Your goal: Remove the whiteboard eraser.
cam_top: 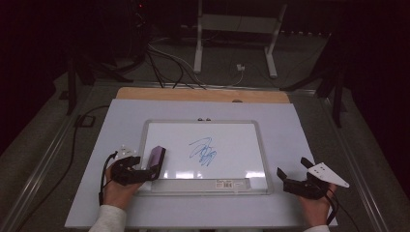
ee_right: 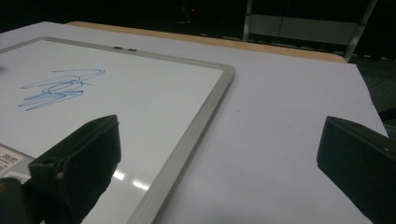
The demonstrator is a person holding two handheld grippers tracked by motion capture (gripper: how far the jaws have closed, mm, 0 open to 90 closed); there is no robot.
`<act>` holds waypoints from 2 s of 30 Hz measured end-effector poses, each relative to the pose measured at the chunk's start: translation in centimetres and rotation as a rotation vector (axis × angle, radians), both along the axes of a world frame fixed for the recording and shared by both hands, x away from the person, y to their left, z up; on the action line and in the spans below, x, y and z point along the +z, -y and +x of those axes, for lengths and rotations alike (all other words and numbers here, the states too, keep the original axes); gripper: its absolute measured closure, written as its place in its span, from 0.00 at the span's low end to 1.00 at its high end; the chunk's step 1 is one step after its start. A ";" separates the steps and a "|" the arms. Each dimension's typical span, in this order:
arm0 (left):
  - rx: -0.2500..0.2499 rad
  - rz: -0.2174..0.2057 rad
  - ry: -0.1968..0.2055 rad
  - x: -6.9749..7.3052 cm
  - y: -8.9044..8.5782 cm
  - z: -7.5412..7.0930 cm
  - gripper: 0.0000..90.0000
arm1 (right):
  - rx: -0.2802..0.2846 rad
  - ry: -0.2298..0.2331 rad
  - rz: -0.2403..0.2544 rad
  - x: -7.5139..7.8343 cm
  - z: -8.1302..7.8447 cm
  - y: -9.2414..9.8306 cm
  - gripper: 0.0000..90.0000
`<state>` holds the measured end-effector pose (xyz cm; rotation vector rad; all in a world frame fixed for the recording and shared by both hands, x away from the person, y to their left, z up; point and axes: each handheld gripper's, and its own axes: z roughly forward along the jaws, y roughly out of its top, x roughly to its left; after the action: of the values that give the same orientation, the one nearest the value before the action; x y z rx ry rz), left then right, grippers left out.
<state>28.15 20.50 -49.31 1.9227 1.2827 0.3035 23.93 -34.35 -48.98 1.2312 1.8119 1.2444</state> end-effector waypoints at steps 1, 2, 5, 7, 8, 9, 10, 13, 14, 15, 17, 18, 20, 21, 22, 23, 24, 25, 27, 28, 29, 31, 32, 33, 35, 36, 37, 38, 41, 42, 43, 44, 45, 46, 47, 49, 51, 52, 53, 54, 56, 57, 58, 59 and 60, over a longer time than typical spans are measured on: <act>-0.007 0.032 -0.008 -0.2 0.2 0.0 0.24 | 0.001 0.000 0.000 0.0 0.0 0.0 0.00; -0.007 0.047 -0.014 -0.4 0.2 0.0 0.26 | 0.001 0.000 0.001 0.0 0.0 0.0 0.00; 0.000 0.045 -0.031 -0.9 0.1 0.0 0.36 | 0.001 0.000 0.001 0.0 0.0 0.0 0.00; -0.006 0.037 -0.039 -1.0 -0.1 0.1 0.42 | 0.002 0.000 -0.001 0.0 0.0 0.0 0.00; -0.009 0.041 -0.037 -1.0 -0.1 0.1 0.42 | 0.002 -0.001 -0.002 0.0 0.0 -0.1 0.00; -0.009 0.041 -0.037 -1.0 -0.1 0.1 0.43 | 0.002 -0.001 -0.001 0.0 0.0 -0.1 0.00; -0.012 0.041 -0.036 -0.9 0.0 0.1 0.43 | 0.002 -0.001 -0.001 0.0 0.0 -0.1 0.00; -0.018 0.057 -0.035 -0.9 0.1 0.1 0.44 | 0.003 -0.002 -0.002 0.0 0.0 -0.1 0.00; -0.019 0.059 -0.033 -0.9 0.1 0.0 0.44 | 0.003 -0.002 -0.002 0.0 0.0 -0.1 0.00; -0.022 0.059 -0.031 -0.8 0.1 0.0 0.45 | 0.003 -0.002 -0.001 0.0 0.0 -0.1 0.00; -0.030 0.057 -0.016 -0.6 0.2 -0.1 0.45 | 0.002 -0.002 0.000 0.0 0.0 -0.1 0.00; -0.030 0.057 -0.016 -0.6 0.2 -0.1 0.45 | 0.002 -0.002 0.000 0.0 0.0 -0.1 0.00; -0.031 0.056 -0.006 -0.4 0.2 -0.2 0.45 | 0.003 -0.002 -0.001 0.0 0.0 -0.1 0.00; -0.030 0.052 0.000 -0.3 0.2 -0.2 0.45 | 0.003 -0.002 -0.001 0.0 0.0 -0.1 0.00; -0.031 0.051 0.008 -0.1 0.2 -0.2 0.45 | 0.003 -0.001 -0.001 0.0 0.0 -0.1 0.00; -0.031 0.051 0.008 -0.1 0.2 -0.2 0.46 | 0.002 -0.001 0.000 0.0 0.0 -0.1 0.00; -0.028 0.048 0.013 0.0 0.2 -0.2 0.46 | 0.002 -0.002 0.000 0.0 0.0 -0.1 0.00; -0.027 0.043 0.021 0.2 0.1 -0.2 0.46 | 0.002 -0.001 -0.001 0.0 0.0 0.0 0.00; -0.026 0.046 0.026 0.3 0.1 -0.2 0.46 | 0.002 -0.001 -0.001 0.0 0.0 0.0 0.00; -0.018 0.038 0.032 0.5 0.1 -0.2 0.46 | 0.001 0.000 0.000 0.0 0.0 0.0 0.00; -0.018 0.038 0.032 0.5 0.1 -0.2 0.46 | 0.001 -0.001 0.000 0.0 0.0 0.0 0.00; -0.016 0.037 0.041 0.7 0.1 -0.1 0.46 | 0.002 0.000 -0.001 0.0 0.0 0.0 0.00; -0.015 0.037 0.046 0.8 0.1 -0.1 0.46 | 0.002 0.000 -0.001 0.0 0.0 0.0 0.00; -0.014 0.038 0.049 0.9 0.1 -0.1 0.46 | 0.002 0.000 -0.001 0.0 0.0 0.0 0.00; -0.015 0.037 0.054 1.0 0.2 0.0 0.46 | 0.002 0.000 -0.001 0.0 0.0 0.0 0.00; -0.014 0.040 0.056 1.0 0.2 0.0 0.46 | 0.002 0.000 -0.001 0.0 0.0 0.0 0.00; -0.013 0.039 0.062 1.1 0.3 0.1 0.46 | 0.002 0.000 0.000 0.0 0.0 0.0 0.00; -0.011 0.037 0.068 1.2 0.4 0.3 0.46 | 0.001 0.001 0.000 0.0 0.0 0.0 0.00; -0.012 0.035 0.067 1.3 0.5 0.4 0.46 | 0.002 0.001 0.001 0.0 0.0 0.0 0.00; -0.014 0.038 0.071 1.3 0.6 0.6 0.46 | 0.001 0.000 0.001 0.0 0.0 0.0 0.00; -0.014 0.038 0.071 1.3 0.6 0.6 0.46 | 0.001 0.000 0.001 0.0 0.0 0.0 0.00; -0.016 0.036 0.075 1.5 0.7 0.8 0.46 | 0.001 0.001 0.000 0.0 0.0 0.0 0.00; -0.016 0.036 0.075 1.5 0.7 0.8 0.46 | 0.002 0.001 0.001 0.0 0.0 0.0 0.00; -0.016 0.035 0.081 1.7 0.8 1.0 0.46 | 0.002 0.001 0.001 0.0 0.0 0.0 0.00; -0.016 0.035 0.081 1.7 0.8 1.0 0.46 | 0.002 0.001 0.001 0.0 0.0 0.0 0.00; -0.014 0.030 0.087 1.9 0.9 1.2 0.46 | 0.002 0.001 0.000 0.0 0.0 0.0 0.00; -0.014 0.026 0.091 2.1 1.0 1.4 0.46 | 0.002 0.001 0.000 0.0 0.0 0.0 0.00; -0.011 0.025 0.095 2.2 1.1 1.7 0.46 | 0.003 0.001 0.000 0.0 0.0 0.0 0.00; -0.010 0.021 0.097 2.2 1.1 1.8 0.46 | 0.002 0.001 0.001 0.0 0.0 0.0 0.00; -0.010 0.021 0.097 2.2 1.1 1.8 0.46 | 0.002 0.000 0.001 0.0 0.0 0.0 0.00; -0.011 0.019 0.099 2.3 1.3 2.1 0.46 | 0.003 0.001 0.001 0.0 0.0 0.0 0.00; -0.010 0.019 0.100 2.3 1.4 2.2 0.46 | 0.003 0.000 0.000 0.0 0.0 0.0 0.00; -0.012 0.022 0.102 2.3 1.4 2.4 0.46 | 0.004 0.000 0.000 0.0 0.0 0.0 0.00; -0.012 0.020 0.103 2.3 1.6 2.5 0.46 | 0.004 0.000 -0.001 0.0 0.0 0.0 0.00; -0.012 0.017 0.106 2.3 1.7 2.7 0.46 | 0.004 0.000 -0.001 0.0 0.0 0.0 0.00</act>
<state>30.83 18.84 -46.98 1.9016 1.2027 0.4055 23.97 -34.31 -49.00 1.2278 1.8152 1.2458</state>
